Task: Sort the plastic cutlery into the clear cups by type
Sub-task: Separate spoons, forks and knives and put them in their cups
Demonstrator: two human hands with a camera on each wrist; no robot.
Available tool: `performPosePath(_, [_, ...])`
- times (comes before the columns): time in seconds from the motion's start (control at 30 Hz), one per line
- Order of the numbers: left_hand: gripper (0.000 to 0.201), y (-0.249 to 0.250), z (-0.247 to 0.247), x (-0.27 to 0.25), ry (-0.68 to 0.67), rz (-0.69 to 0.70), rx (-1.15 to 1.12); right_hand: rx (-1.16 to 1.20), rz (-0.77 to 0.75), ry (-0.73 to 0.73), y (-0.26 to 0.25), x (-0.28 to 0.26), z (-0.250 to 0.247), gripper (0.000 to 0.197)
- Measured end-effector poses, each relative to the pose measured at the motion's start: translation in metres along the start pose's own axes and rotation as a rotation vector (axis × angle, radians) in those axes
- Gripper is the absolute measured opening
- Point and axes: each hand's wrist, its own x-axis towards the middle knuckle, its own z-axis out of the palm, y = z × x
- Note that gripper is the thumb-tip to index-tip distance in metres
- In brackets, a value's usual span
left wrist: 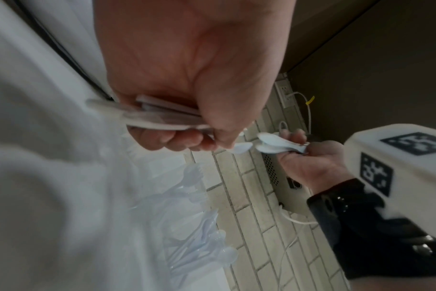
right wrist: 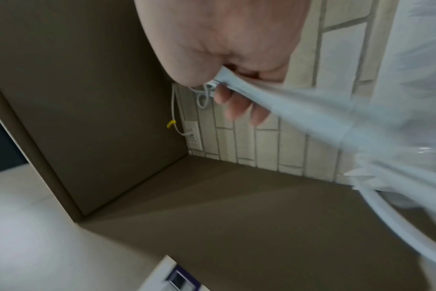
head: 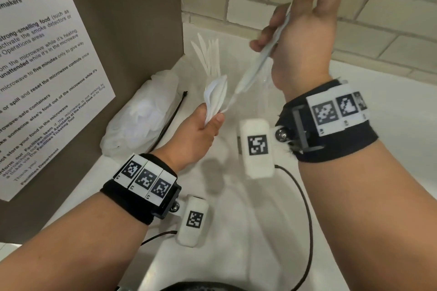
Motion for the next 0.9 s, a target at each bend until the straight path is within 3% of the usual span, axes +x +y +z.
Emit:
performPosePath(0.07, [0.025,0.001,-0.001,0.0,0.035,-0.021,-0.06,-0.129,0.057,-0.088,-0.001,0.0,0.0,0.016])
performPosePath(0.13, [0.02,0.004,-0.001,0.001,0.066,-0.017,-0.125,-0.424,0.165,-0.277,0.007,-0.008,0.001,0.016])
performPosePath(0.23, [0.008,0.009,-0.002,0.002,0.062,-0.022,-0.188,-0.847,0.088,-0.532,0.032,-0.022,0.0,0.011])
performPosePath(0.4, [0.015,0.013,0.001,0.001,0.114,-0.006,-0.193,-1.096,-0.031,-0.51,0.047,-0.026,0.007,0.021])
performPosePath(0.67, [0.015,0.017,0.0,0.002,0.197,0.005,-0.245,-0.965,0.106,-0.472,0.057,-0.028,0.007,0.03])
performPosePath(0.77, [0.014,0.017,-0.001,0.003,0.191,-0.003,-0.235,-0.786,0.192,-0.44,0.061,-0.031,0.006,0.025])
performPosePath(0.9, [0.029,0.016,-0.001,0.002,0.201,-0.058,-0.258,-0.577,0.381,-0.387,0.063,-0.031,0.005,0.019])
